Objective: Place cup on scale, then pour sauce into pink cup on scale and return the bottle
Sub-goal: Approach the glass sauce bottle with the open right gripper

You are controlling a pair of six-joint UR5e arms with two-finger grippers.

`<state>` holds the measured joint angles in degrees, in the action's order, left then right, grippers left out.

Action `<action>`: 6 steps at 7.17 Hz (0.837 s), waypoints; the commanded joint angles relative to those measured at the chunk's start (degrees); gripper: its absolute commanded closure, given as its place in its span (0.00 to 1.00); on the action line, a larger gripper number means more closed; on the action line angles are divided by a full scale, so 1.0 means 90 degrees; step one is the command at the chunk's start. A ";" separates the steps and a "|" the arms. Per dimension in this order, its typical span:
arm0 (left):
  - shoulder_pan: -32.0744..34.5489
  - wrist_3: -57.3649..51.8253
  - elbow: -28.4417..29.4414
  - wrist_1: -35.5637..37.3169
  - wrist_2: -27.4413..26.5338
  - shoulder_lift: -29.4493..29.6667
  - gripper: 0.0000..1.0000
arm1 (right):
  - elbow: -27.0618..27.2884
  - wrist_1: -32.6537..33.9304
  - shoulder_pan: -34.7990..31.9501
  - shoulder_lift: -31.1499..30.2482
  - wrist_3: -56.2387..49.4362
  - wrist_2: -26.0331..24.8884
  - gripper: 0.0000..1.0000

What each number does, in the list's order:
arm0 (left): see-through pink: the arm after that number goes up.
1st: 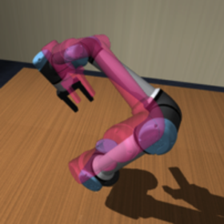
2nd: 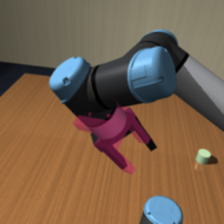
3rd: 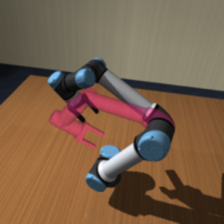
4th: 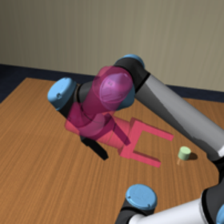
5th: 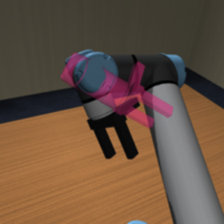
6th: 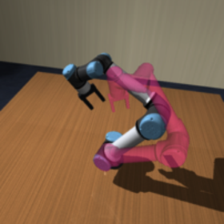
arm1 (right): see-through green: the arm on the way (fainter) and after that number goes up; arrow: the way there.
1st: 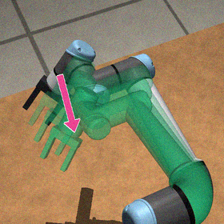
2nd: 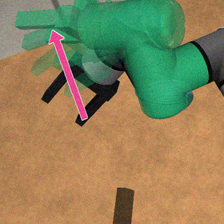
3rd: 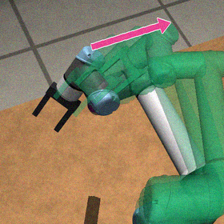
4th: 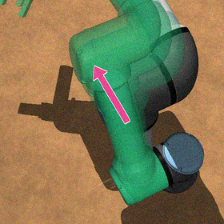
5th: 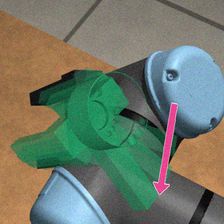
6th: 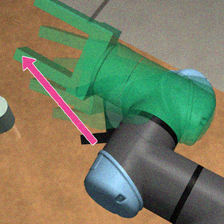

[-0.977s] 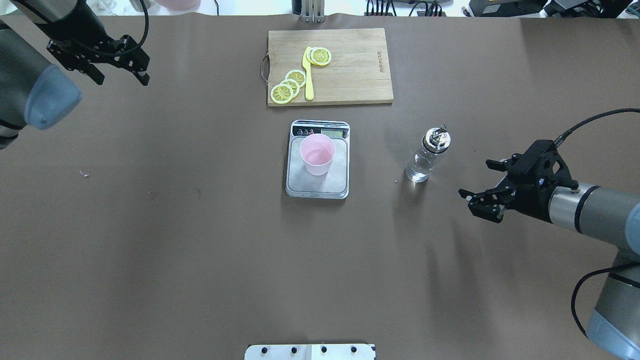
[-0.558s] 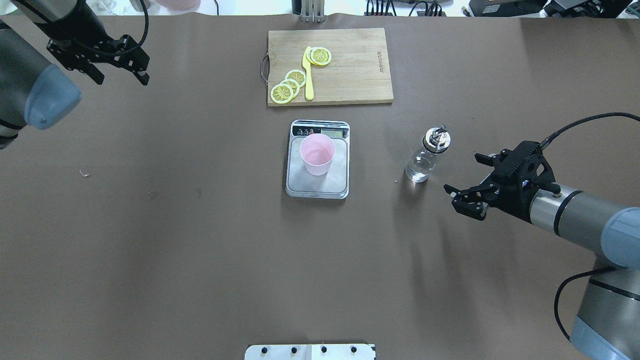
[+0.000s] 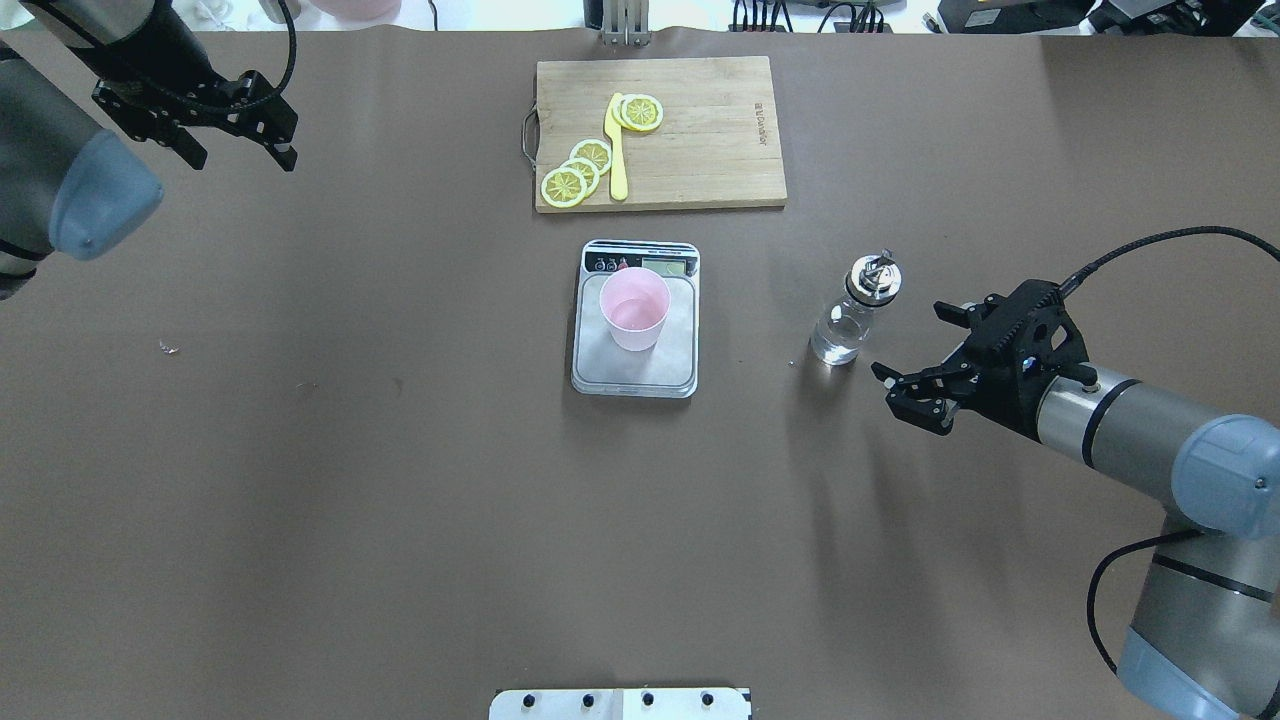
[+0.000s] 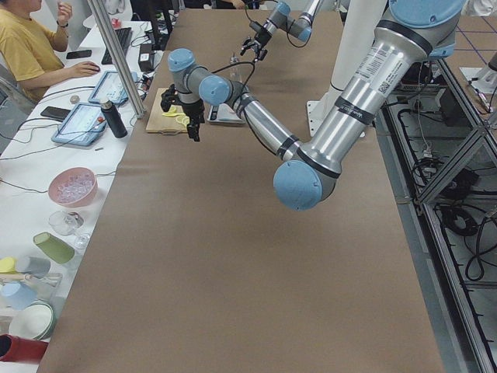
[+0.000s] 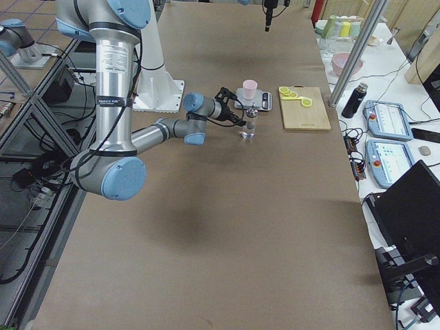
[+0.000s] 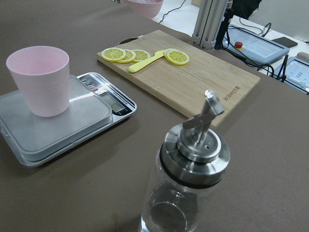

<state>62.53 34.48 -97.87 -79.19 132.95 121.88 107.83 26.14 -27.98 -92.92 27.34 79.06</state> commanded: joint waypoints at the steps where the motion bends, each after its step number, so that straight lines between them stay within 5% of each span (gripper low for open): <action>1: -0.0004 -0.0003 0.0005 0.0000 -0.0007 0.0003 0.02 | -0.0677 -0.0828 0.0013 0.0041 0.0397 -0.0025 0.00; 2: -0.0004 -0.0003 0.0005 0.0000 -0.0007 -0.0007 0.02 | -0.1089 -0.1172 0.0013 0.0283 0.0410 -0.0073 0.00; 6: -0.0004 0.0006 -0.0004 0.0000 -0.0007 -0.0007 0.02 | -0.1161 -0.1088 0.0120 0.0509 0.0605 -0.0464 0.00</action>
<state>62.49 34.47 -97.85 -79.19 132.89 121.86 97.46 16.30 -27.24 -88.87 32.40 75.77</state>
